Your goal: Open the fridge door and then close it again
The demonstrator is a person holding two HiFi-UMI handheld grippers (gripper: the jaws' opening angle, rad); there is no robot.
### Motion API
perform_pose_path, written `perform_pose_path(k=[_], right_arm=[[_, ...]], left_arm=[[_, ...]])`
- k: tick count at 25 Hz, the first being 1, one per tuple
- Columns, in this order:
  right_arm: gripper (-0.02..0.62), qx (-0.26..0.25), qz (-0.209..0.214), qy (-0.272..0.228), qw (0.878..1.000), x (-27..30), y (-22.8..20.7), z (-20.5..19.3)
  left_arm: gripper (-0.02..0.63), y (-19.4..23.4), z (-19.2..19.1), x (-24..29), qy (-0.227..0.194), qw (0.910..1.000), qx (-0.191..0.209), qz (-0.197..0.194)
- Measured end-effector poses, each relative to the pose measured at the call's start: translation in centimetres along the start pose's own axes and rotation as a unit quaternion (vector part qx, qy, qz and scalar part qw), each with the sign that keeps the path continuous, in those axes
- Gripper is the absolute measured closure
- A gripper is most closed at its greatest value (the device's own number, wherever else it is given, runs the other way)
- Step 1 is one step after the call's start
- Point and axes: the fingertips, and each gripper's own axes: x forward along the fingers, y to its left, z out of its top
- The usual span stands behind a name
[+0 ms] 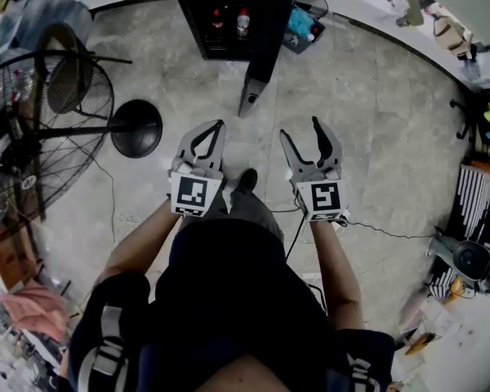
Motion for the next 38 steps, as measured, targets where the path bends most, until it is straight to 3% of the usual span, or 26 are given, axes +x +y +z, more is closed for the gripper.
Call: perform_pose_path(k=[6, 19, 38], right_arm=[[0.290, -0.012, 0.006, -0.008, 1.000, 2.4, 1.2, 1.5], [0.282, -0.024, -0.010, -0.003, 1.000, 8.8, 3.1, 2.2], [0.282, 0.020, -0.108, 0.019, 0.994, 14.8, 3.3, 0.7]], left_arm=[[0.583, 2.0, 2.2, -2.3, -0.019, 0.9998, -0.006, 0.009], [0.583, 5.6, 2.9, -4.9, -0.030, 0.9987, -0.025, 0.033], [0.583, 8.7, 2.6, -6.9, -0.027, 0.9984, -0.016, 0.046]])
